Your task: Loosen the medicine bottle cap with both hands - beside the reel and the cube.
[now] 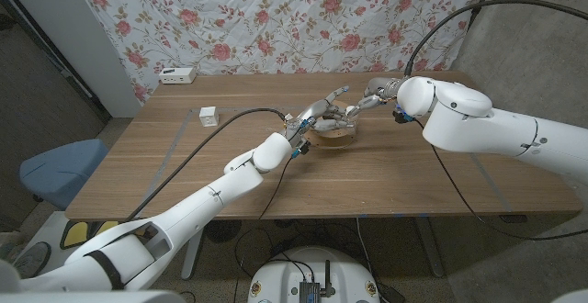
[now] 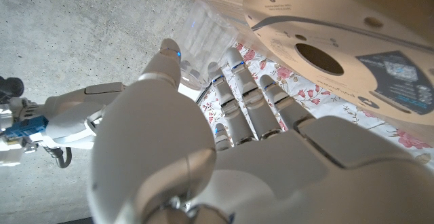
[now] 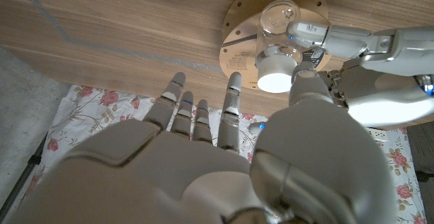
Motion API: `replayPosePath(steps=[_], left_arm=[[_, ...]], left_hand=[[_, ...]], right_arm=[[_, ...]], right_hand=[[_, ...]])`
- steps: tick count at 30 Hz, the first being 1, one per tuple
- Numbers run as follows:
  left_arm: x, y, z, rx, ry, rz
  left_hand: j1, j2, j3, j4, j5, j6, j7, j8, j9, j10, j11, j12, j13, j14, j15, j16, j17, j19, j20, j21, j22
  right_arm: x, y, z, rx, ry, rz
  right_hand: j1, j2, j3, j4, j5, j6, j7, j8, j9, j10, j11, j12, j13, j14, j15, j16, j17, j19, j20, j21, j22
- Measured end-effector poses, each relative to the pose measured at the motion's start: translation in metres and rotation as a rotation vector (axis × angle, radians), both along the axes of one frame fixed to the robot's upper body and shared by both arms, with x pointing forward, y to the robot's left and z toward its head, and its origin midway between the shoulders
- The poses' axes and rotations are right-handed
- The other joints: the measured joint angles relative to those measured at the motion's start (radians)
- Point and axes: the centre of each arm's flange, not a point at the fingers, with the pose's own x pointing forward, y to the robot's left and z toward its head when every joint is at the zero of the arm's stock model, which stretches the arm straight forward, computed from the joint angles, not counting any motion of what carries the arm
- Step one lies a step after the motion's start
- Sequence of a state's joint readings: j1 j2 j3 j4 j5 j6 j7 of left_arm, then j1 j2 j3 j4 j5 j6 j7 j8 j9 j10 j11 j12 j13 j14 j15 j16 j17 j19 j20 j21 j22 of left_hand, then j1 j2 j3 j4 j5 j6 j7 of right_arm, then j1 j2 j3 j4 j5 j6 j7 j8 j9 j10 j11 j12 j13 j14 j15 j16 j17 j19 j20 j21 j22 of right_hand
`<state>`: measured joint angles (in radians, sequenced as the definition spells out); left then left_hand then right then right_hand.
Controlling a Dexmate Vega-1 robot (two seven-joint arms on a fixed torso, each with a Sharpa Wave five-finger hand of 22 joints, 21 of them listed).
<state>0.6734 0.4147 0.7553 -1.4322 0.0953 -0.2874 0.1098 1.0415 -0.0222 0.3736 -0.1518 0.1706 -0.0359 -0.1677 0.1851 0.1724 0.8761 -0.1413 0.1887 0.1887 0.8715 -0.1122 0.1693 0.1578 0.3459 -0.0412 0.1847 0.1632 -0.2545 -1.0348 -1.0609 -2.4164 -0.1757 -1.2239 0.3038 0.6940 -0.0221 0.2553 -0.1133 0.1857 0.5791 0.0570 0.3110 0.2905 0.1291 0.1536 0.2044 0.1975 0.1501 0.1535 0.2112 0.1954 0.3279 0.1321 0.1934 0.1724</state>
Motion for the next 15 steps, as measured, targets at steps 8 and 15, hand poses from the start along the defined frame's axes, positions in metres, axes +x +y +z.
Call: replayPosePath(steps=[8, 15], left_arm=[[-0.0004, -0.0002, 0.0000, 0.001, -0.002, 0.000], [-0.0005, -0.0007, 0.0001, 0.001, -0.002, -0.001]], left_hand=[[0.000, 0.000, 0.004, 0.004, 0.004, 0.012, 0.004, 0.000, 0.000, 0.000, 0.000, 0.004, -0.001, -0.002, 0.002, 0.000, 0.000, 0.000, 0.000, 0.000, 0.000], [0.000, 0.000, 0.004, 0.004, 0.004, 0.027, 0.006, 0.004, 0.000, 0.000, 0.000, 0.004, -0.001, -0.002, 0.002, 0.000, 0.000, 0.000, 0.000, 0.000, 0.000]], right_arm=[[0.0001, 0.0009, -0.0016, 0.000, 0.003, 0.008], [0.0001, 0.0010, -0.0031, 0.002, -0.003, 0.008]], right_hand=[[0.013, 0.013, 0.011, -0.011, 0.000, 0.023, -0.009, 0.014, 0.007, 0.011, -0.003, 0.000, 0.000, 0.005, -0.005, 0.004, 0.000, 0.007, -0.003, 0.000, 0.000], [0.031, 0.023, 0.021, -0.021, 0.000, 0.057, -0.021, 0.029, 0.014, 0.020, -0.005, 0.000, 0.000, 0.020, -0.015, 0.004, 0.000, 0.021, -0.014, 0.007, 0.000]])
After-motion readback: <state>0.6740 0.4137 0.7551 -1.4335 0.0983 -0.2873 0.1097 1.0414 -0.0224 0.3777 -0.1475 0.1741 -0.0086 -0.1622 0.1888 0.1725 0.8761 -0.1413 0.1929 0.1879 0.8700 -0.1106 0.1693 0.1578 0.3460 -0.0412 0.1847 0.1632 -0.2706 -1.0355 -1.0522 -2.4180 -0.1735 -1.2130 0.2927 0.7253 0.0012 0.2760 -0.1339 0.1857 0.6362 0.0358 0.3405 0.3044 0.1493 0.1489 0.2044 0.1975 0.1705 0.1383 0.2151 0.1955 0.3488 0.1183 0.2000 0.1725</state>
